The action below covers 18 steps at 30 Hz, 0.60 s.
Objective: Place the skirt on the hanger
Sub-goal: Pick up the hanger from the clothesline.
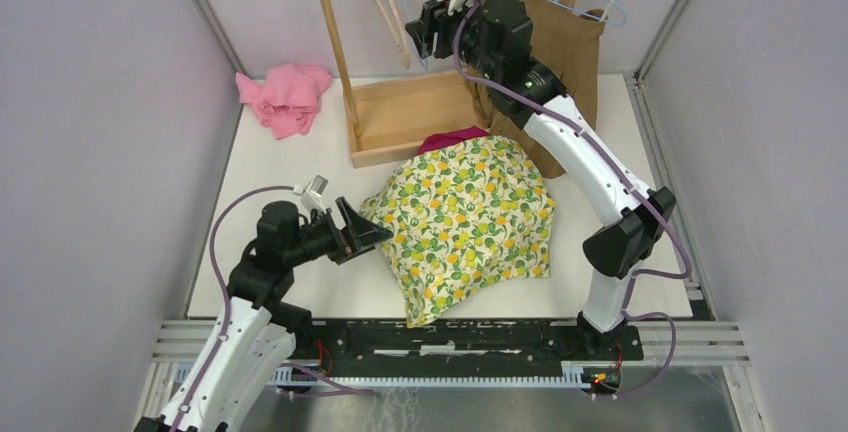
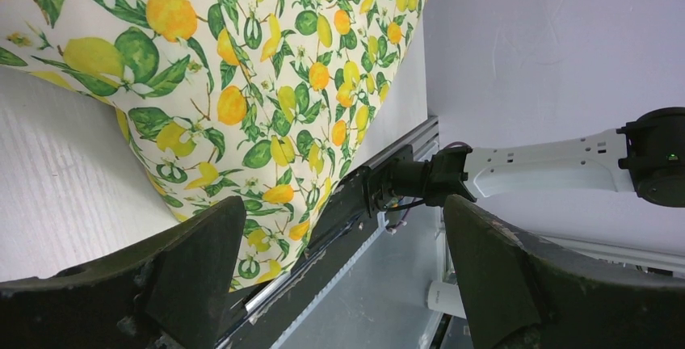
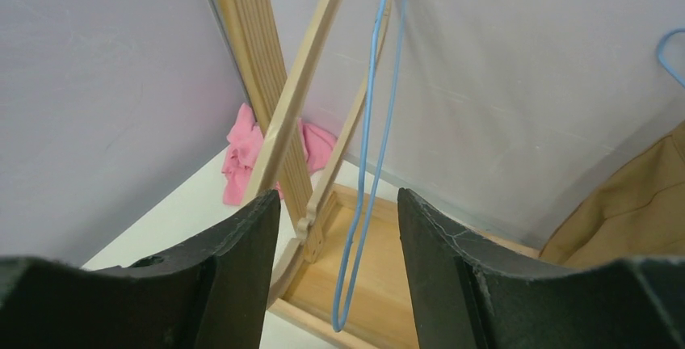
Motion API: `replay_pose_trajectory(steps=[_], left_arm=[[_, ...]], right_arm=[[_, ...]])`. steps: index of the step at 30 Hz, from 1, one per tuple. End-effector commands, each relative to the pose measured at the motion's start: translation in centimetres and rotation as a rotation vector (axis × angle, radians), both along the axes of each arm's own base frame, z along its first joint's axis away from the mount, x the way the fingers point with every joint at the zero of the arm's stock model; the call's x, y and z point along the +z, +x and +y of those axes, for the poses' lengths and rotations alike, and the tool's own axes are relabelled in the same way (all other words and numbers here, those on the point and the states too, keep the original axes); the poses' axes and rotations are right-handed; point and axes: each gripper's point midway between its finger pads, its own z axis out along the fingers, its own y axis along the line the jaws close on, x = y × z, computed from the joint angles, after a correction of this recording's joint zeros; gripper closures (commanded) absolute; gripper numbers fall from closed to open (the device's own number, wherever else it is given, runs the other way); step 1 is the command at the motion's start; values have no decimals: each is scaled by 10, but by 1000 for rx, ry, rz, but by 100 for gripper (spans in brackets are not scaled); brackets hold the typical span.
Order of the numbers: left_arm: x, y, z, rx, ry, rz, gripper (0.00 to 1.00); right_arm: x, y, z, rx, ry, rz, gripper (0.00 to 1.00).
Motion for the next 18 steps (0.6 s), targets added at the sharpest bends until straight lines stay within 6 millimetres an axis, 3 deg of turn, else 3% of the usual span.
replay_pose_trajectory(steps=[1, 10, 18], left_arm=[[6, 0, -2, -38, -6, -66, 1], [4, -1, -3, -40, -7, -64, 1], [3, 0, -3, -42, -8, -63, 1]], right_arm=[[40, -25, 2, 55, 45, -105, 40], [29, -16, 19, 67, 3, -67, 42], [32, -16, 26, 80, 15, -66, 41]])
